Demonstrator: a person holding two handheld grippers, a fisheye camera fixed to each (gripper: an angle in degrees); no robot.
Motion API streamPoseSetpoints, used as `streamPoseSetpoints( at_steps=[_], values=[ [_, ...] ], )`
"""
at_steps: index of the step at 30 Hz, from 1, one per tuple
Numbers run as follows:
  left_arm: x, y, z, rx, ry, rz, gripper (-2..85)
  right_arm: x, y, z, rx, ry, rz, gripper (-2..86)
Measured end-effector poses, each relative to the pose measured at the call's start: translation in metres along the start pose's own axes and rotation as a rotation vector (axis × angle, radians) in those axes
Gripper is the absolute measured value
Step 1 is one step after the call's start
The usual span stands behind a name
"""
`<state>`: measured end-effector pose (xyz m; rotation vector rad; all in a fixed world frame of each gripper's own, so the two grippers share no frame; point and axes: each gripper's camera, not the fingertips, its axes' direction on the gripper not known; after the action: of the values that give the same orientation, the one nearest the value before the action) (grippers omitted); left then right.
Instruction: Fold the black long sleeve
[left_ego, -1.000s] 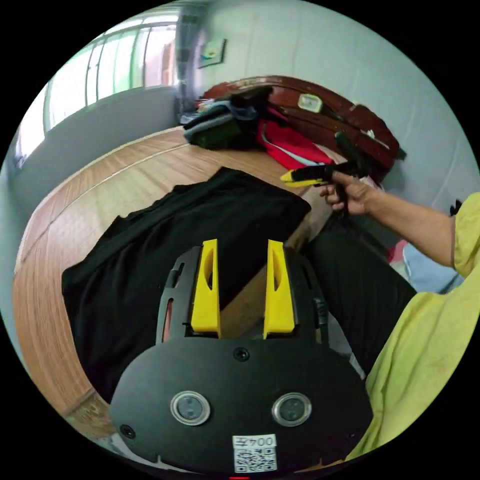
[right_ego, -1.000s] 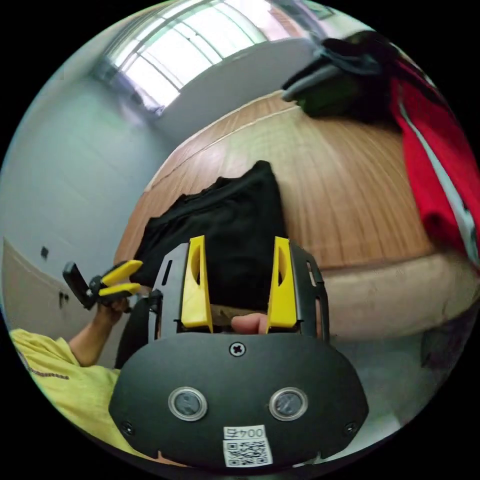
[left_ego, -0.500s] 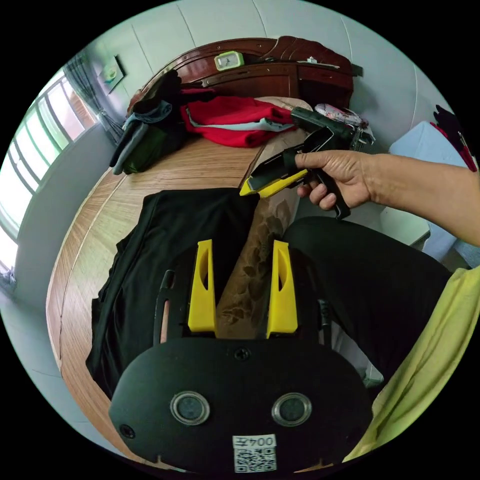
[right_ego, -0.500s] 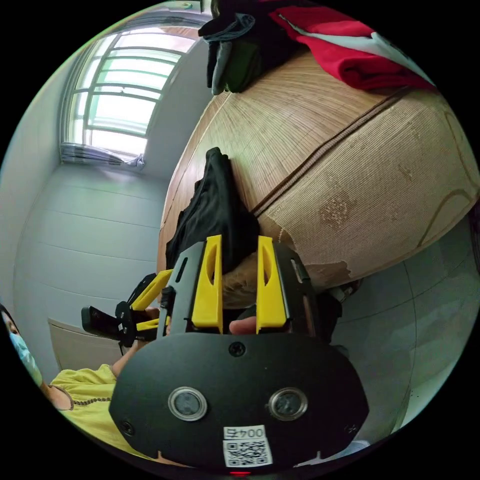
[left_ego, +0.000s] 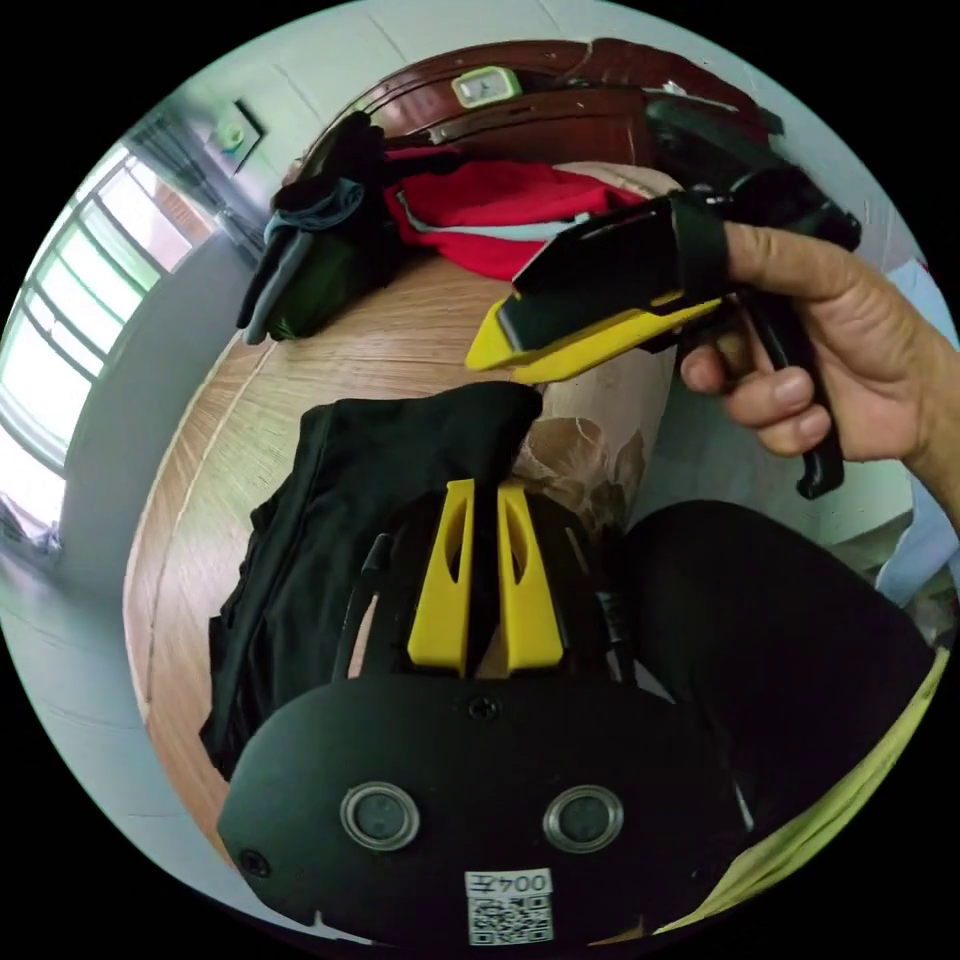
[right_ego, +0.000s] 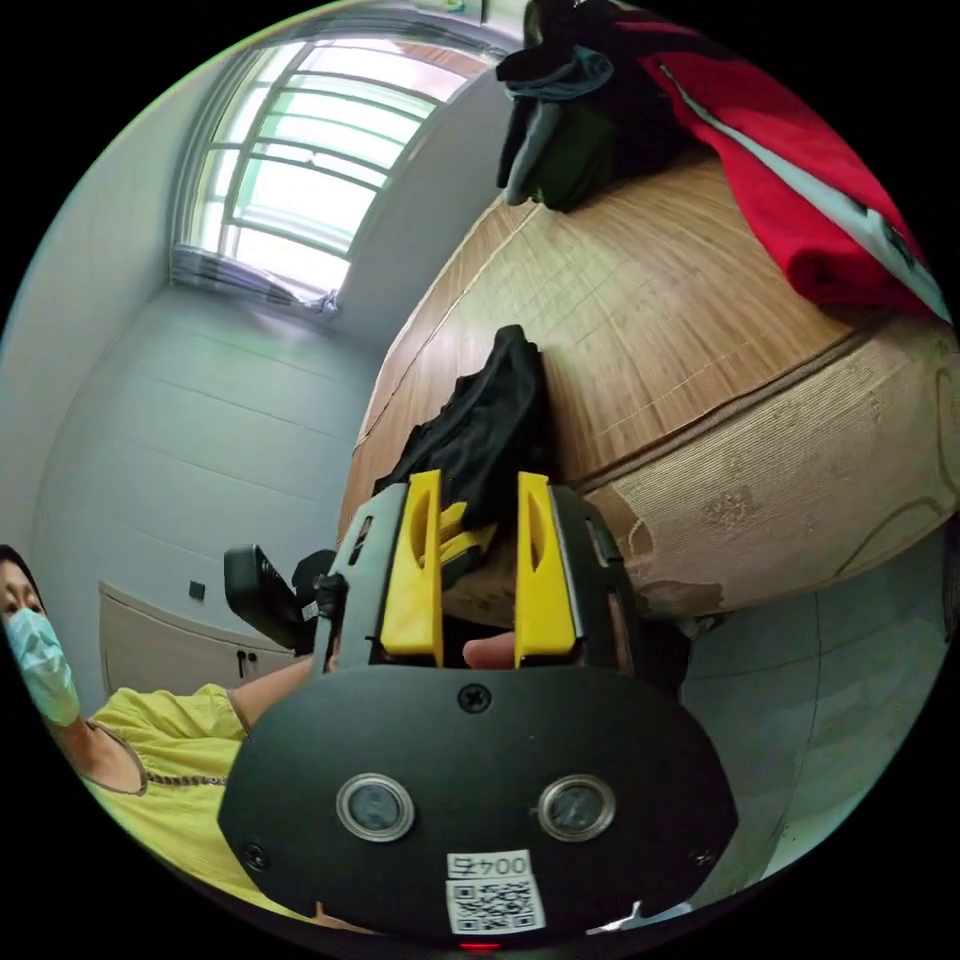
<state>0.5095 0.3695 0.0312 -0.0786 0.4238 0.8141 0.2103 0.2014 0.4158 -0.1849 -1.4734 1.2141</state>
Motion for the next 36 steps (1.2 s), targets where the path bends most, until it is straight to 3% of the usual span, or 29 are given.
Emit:
streamPoseSetpoints(
  at_steps=[7, 12, 17, 19, 23, 27, 30, 32, 36],
  values=[
    [-0.002, 0.004, -0.014, 0.059, -0.002, -0.056, 2.0, 0.051, -0.044, 0.031, -0.154, -0.138, 0.151, 21.4],
    [-0.004, 0.008, -0.014, 0.054, 0.029, -0.071, 1.8, 0.066, -0.053, 0.058, -0.205, -0.343, 0.189, 14.8],
    [-0.010, 0.013, -0.017, 0.048, 0.017, -0.048, 1.5, 0.060, -0.051, 0.046, -0.130, -0.377, 0.178, 22.6],
    [-0.012, 0.012, -0.019, 0.042, 0.004, -0.030, 1.4, 0.060, -0.053, 0.050, -0.176, -0.288, 0.162, 22.5],
    [-0.020, 0.011, -0.024, 0.030, -0.014, -0.006, 1.4, 0.067, -0.050, 0.068, -0.274, -0.219, 0.107, 14.2],
    [-0.046, 0.026, -0.036, 0.037, 0.072, -0.039, 1.3, 0.077, -0.038, 0.074, -0.213, -0.252, 0.090, 9.3],
    [-0.088, 0.061, -0.068, 0.119, 0.116, -0.140, 1.0, 0.081, -0.024, 0.075, -0.162, -0.251, 0.083, 8.0],
    [-0.137, 0.108, -0.090, 0.159, 0.011, -0.284, 0.8, 0.075, -0.019, 0.077, -0.155, -0.245, 0.065, 7.9],
    [-0.225, 0.175, -0.083, 0.018, -0.054, -0.526, 0.4, 0.042, -0.021, 0.081, -0.168, -0.195, -0.023, 7.7]
  ],
)
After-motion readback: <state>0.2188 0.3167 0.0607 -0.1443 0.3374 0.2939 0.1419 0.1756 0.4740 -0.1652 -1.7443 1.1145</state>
